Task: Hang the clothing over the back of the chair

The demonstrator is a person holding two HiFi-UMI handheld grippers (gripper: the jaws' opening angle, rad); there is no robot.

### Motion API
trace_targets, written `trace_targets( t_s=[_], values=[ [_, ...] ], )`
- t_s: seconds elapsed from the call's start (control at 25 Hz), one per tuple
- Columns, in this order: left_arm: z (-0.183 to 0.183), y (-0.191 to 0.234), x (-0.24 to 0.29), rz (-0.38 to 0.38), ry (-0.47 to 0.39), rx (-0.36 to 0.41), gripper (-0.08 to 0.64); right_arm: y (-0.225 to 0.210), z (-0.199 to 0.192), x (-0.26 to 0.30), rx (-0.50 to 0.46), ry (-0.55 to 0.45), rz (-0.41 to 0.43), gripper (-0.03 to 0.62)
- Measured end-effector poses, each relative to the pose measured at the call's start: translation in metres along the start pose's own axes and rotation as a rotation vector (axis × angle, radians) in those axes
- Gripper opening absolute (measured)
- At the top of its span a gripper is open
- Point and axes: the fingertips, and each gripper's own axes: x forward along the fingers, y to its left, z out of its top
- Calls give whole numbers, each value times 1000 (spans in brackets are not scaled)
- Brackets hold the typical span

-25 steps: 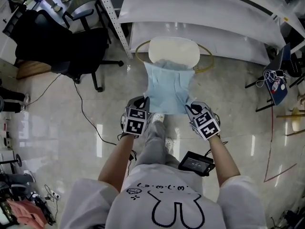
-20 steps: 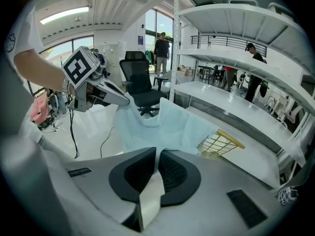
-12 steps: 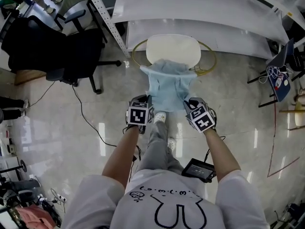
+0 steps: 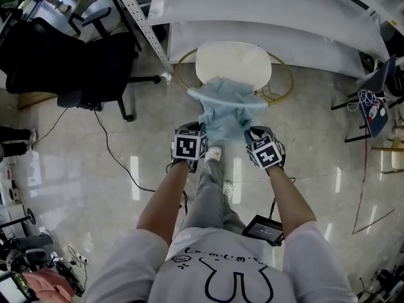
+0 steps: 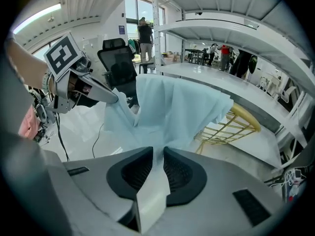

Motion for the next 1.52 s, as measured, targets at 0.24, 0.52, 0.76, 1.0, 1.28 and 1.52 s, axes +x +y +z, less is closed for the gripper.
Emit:
trace_targets(
  t_s=[0.24,0.52,0.76,1.0,1.28,1.52],
  values=[
    [5,1,5,-13,11,16,145,-2,7,2,30,-24,-4,67],
    [15,-4,-4,-22,-8,35,153,-2,27,-13,49,-68,-20,70],
    [25,-9,-19,-37,-44,42,153,0,42,-30,53,-94,-28,56],
    [39,-24,-42,-67,-99,57,152,3,60,-59,46,-140,-36,14],
    [45,-46,-70,-91,-140,111,121,12,81,-98,12,-199,-26,-8],
    [62,-65,-95,-112,-209,136,70,21,99,-131,-14,-261,-12,-9]
  ],
)
